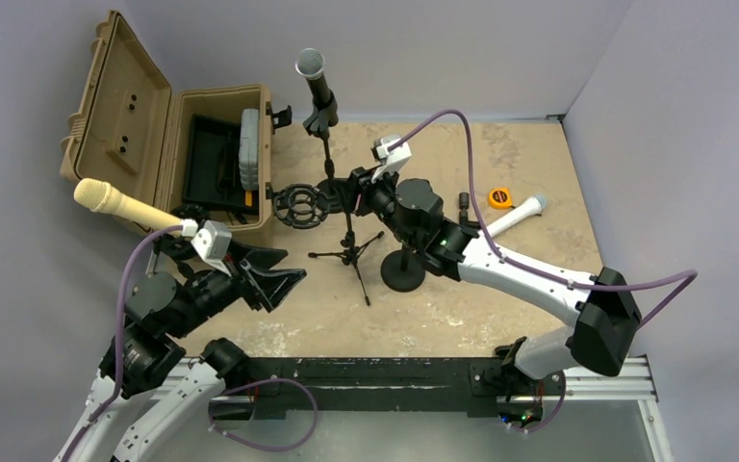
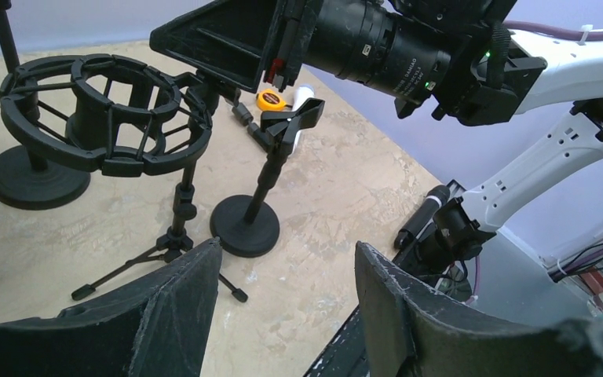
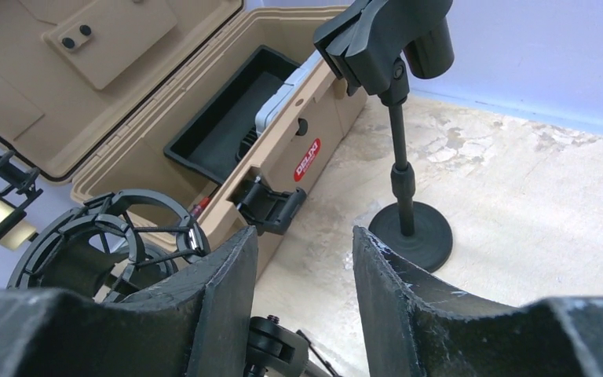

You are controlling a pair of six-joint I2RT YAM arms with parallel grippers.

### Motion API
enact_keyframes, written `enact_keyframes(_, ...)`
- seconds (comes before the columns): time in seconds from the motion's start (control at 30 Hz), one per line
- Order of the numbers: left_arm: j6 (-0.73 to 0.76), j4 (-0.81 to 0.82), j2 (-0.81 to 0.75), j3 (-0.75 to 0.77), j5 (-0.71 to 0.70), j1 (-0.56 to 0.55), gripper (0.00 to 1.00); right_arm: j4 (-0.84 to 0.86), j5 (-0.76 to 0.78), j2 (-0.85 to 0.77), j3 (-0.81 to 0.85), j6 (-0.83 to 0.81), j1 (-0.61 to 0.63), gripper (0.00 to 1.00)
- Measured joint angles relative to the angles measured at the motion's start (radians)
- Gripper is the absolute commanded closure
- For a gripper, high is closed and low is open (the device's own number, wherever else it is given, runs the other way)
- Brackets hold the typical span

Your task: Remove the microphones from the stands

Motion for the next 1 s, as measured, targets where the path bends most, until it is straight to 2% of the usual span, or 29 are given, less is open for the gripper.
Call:
enact_keyframes(0.37, 0.020, -0.047, 0.000, 0.023, -0.025, 0.000, 0.39, 0.079, 0.113, -0.002, -0.045, 0.008, 0.076, 0.58)
enact_keyframes(0.77, 0.034, -0.073, 0.010, 0.028, -0.040, 0.000, 0.39, 0.109, 0.187, -0.034, -0.092, 0.040, 0.080, 0.59)
enact_keyframes(0.93, 0.034, -0.093, 0.027, 0.041, -0.053, 0.000, 0.36, 0.114, 0.172, -0.049, -0.102, 0.049, 0.080, 0.56)
enact_keyframes(1.0, 0.033, -0.100, 0.050, 0.055, -0.054, 0.000, 0.32, 0.118, 0.144, -0.069, -0.116, 0.047, 0.080, 0.53)
